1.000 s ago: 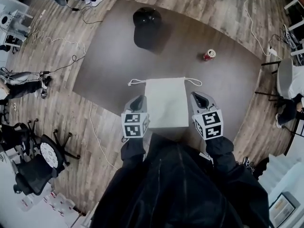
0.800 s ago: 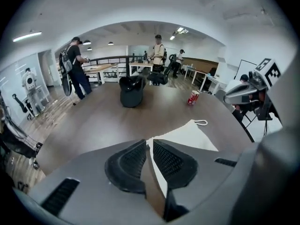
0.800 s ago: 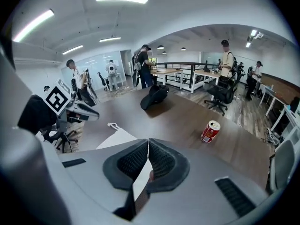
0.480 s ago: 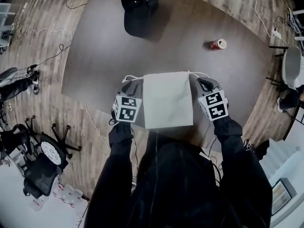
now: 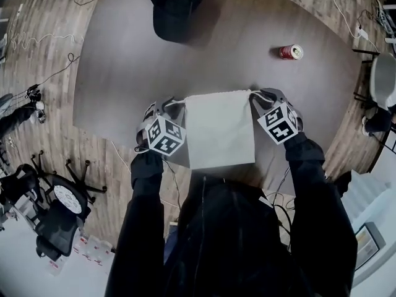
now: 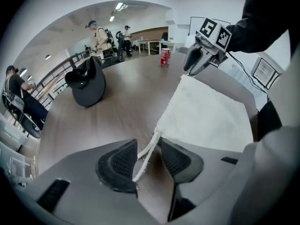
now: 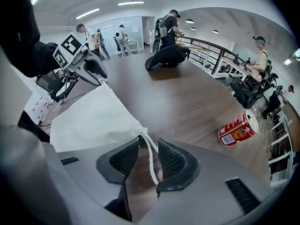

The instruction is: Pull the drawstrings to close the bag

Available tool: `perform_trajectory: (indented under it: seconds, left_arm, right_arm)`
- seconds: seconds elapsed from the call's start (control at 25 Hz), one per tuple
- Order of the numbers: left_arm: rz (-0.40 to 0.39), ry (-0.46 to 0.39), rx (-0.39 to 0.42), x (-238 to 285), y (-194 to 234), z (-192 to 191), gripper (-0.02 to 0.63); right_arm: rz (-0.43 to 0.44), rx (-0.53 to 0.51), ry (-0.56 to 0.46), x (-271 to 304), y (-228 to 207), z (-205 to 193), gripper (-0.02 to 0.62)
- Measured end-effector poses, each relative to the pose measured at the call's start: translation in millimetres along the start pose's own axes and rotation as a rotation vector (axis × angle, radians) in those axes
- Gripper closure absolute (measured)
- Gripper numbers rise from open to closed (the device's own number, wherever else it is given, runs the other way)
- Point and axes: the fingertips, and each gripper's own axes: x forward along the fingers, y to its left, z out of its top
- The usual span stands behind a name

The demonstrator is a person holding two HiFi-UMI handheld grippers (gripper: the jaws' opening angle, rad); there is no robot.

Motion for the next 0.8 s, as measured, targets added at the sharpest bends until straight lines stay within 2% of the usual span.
perform_trajectory:
  seconds: [0.16,0.32,0.48,0.56,0.64,0.72,0.8]
  left_arm:
    - [-0.037,0.023,0.043,14,0,-1,0.453]
    - [-0.058,0.026,0.049,23,0,3,0.453]
    - [-0.086,0.023,0.014,29,-5,6,0.469]
    - [-0.095,0.011,-0.011,29,-7,5,0.498]
    - [-0.081,0.011,-0.023,29,-10,3,0.568]
    - [-0.056,0.007,-0.061,26,-11,6,0.571]
    - [-0.030,-0.021,-0.132,15,-9,12,0.571]
  right_arm:
    - [0.010,-0.103,0.066,19,-4,-5,0.433]
    - [0.041,-0.131,0.095,30,-1,-4,0.434]
    - [0.061,-0.145,0.104,34,8,-9,0.503]
    - [0.051,-0.123,0.097,35,13,-10,0.556]
    - [0.021,-0.068,0.088,35,14,-10,0.563]
    - [-0.022,0.006,0.071,29,11,-8,0.565]
    - [-0.070,0.065,0.035,14,7,-3,0.565]
